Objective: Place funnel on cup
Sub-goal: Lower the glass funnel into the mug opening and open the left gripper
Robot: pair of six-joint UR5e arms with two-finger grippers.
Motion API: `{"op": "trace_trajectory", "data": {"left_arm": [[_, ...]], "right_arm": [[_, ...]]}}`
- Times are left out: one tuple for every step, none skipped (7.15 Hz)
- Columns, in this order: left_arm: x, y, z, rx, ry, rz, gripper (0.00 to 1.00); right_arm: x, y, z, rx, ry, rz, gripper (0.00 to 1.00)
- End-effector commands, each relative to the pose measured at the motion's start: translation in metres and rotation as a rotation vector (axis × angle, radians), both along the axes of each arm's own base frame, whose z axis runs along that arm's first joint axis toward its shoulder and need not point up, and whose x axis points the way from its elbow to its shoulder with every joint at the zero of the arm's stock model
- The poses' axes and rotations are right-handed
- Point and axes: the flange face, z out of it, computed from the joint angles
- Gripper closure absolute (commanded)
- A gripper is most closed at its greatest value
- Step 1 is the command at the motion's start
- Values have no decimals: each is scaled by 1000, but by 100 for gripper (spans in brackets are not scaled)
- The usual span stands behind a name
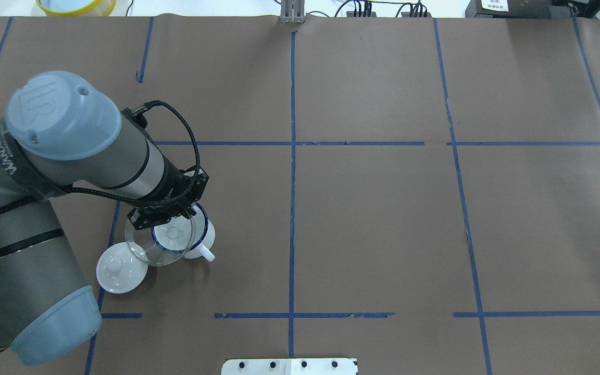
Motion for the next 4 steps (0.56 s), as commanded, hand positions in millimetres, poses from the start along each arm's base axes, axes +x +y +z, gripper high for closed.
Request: {"op": "trace_trajectory", "data": {"left_arm": [[21,-11,15,26,-47,56,100],[34,-21,17,27,-62,65,100],[41,-25,23,32,-76,79,100],[51,-32,32,38,-84,90,100]], "right_arm": [[0,0,0,0,0,0,0],[0,0,0,-1,0,0,0],[0,0,0,0,0,0,0],[0,0,1,-1,0,0,0]]}}
